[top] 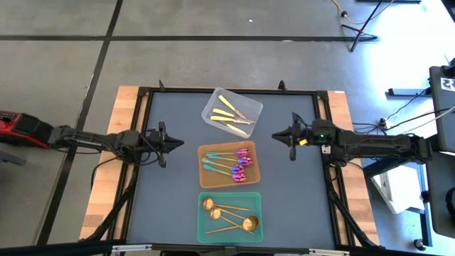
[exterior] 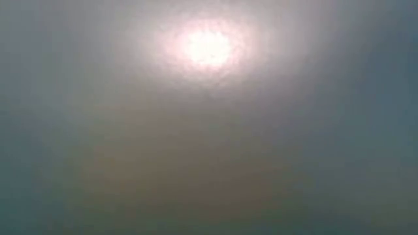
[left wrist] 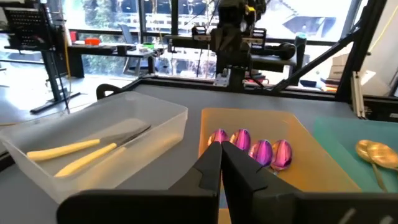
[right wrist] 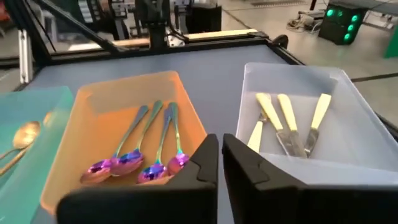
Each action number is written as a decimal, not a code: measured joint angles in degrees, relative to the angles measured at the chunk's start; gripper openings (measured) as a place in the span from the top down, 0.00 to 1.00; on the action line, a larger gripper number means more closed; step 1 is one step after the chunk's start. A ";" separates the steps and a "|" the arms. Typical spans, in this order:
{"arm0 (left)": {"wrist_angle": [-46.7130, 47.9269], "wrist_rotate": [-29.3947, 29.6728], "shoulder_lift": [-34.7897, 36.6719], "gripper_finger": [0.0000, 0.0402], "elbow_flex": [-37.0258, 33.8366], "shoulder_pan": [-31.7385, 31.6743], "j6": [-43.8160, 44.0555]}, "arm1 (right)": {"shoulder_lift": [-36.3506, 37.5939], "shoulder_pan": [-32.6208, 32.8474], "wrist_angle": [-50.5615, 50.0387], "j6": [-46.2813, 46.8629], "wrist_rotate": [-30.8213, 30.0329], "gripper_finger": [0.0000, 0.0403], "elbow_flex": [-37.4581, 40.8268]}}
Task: Sort silverware by color (type)
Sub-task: Return to Home Position
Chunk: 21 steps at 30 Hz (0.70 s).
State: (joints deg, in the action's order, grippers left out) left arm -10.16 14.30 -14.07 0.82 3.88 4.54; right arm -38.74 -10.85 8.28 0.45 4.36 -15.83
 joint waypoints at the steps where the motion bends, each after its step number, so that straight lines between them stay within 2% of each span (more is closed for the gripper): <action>1: -0.05 0.16 0.25 0.98 -0.24 0.00 -0.02 | 1.78 0.00 0.25 0.82 -0.14 0.96 1.35; 5: 0.11 -0.40 0.99 0.99 -0.40 0.04 -0.01 | 10.04 0.00 0.84 3.33 -1.73 0.98 5.59; 8: 0.16 -0.98 1.57 1.00 -0.40 0.04 -0.47 | 16.78 0.00 -2.19 3.91 -1.29 1.00 7.64; 13: -0.44 -1.53 2.50 0.99 -0.40 0.04 0.34 | 28.31 -0.02 -4.98 4.25 -5.44 0.99 11.22; 16: -0.72 -2.59 3.11 0.99 -0.40 0.04 0.07 | 34.29 -0.04 -7.01 3.67 -5.73 1.00 12.94; 19: -0.73 -3.30 3.32 0.99 -0.40 0.04 0.04 | 38.81 -0.02 -7.48 4.16 -6.66 1.00 15.16; 21: -0.95 -3.32 3.34 0.99 -0.40 0.04 0.52 | 38.66 -0.04 -6.73 4.08 -6.74 1.00 15.36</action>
State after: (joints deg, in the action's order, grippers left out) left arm -11.11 10.98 -10.73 0.43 3.92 5.06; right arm -0.08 -10.90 1.54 4.53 -2.38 -0.47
